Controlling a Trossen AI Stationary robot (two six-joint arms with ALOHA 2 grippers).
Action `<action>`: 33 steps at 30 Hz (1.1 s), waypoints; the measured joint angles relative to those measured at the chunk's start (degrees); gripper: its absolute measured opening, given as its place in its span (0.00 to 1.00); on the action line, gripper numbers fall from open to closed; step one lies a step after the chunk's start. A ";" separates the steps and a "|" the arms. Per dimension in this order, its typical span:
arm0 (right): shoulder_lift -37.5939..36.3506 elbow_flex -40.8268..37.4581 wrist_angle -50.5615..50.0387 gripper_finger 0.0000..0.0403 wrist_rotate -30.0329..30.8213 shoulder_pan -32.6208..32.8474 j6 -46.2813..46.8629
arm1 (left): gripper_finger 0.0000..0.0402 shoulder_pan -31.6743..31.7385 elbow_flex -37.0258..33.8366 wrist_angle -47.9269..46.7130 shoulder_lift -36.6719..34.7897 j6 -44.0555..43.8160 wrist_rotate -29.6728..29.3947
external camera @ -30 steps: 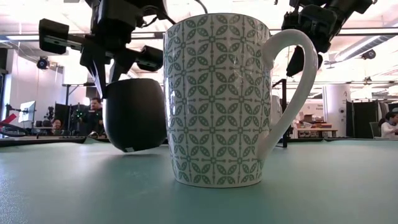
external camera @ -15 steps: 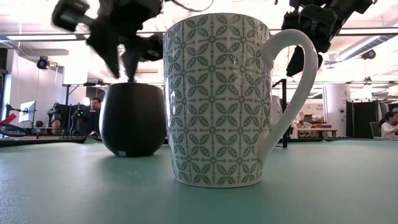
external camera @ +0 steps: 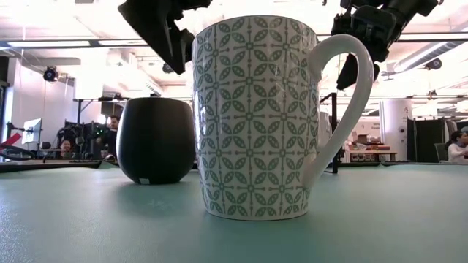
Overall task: Place coffee mugs
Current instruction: Put the black mug on the shelf
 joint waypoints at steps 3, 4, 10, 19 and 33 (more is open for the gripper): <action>0.01 0.00 0.00 0.22 0.00 0.00 0.00 | 0.36 -0.71 -0.02 -0.05 1.39 -5.51 -1.16; -0.01 0.00 0.00 0.22 0.00 0.00 0.00 | 0.36 -0.80 -0.02 -0.05 2.00 -7.41 -1.54; 0.01 0.00 0.00 0.22 0.00 0.02 0.00 | 0.36 -0.80 -0.11 0.08 3.83 -11.93 -3.26; -0.01 0.00 0.00 0.22 0.00 0.02 0.00 | 0.36 -0.80 -0.11 0.13 3.83 -18.97 -6.03; -0.01 0.00 0.00 0.22 0.00 0.01 0.00 | 0.36 -0.85 -0.13 -2.69 6.11 -27.42 -8.64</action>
